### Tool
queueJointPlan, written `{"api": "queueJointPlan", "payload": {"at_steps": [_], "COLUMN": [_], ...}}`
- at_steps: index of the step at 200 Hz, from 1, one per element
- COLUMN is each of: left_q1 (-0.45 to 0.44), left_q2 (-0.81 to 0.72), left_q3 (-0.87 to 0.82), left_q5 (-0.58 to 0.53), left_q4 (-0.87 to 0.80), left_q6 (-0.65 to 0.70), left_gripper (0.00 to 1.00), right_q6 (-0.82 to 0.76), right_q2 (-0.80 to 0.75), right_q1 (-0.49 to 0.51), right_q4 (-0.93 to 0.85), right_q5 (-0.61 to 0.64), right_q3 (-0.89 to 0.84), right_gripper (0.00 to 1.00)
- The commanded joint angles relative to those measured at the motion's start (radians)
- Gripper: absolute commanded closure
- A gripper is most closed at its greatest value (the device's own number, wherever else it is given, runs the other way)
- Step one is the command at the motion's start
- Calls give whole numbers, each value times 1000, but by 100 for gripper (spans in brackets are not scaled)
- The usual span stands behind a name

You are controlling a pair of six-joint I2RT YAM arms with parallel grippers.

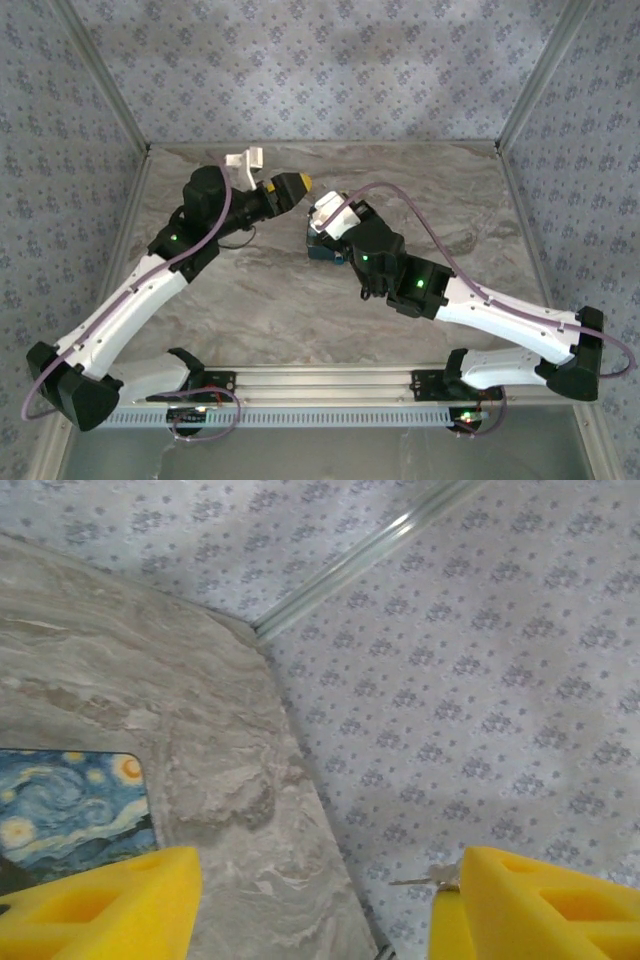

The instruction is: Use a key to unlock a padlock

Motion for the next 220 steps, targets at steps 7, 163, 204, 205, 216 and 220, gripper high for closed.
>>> {"api": "queueJointPlan", "payload": {"at_steps": [7,163,204,205,216,220], "left_q1": [-23,-67,-66,-66,-66,-66], "left_q2": [26,93,91,91,90,89], "left_q3": [51,80,79,80,81,81], "left_q5": [45,58,54,55,54,53], "left_q4": [81,91,87,86,84,82], "left_q6": [-54,-76,-68,-67,-62,-60], "left_gripper": [28,66,87,88,95,97], "right_q6": [-19,-36,-50,-50,-49,-49], "right_q2": [-13,25,35,35,34,33], "right_q1": [6,20,20,20,20,21], "right_q4": [33,29,34,34,34,34], "right_q5": [23,33,41,41,41,41], "right_q3": [-2,5,2,2,0,-1], "right_gripper": [100,100,100,100,100,100]}}
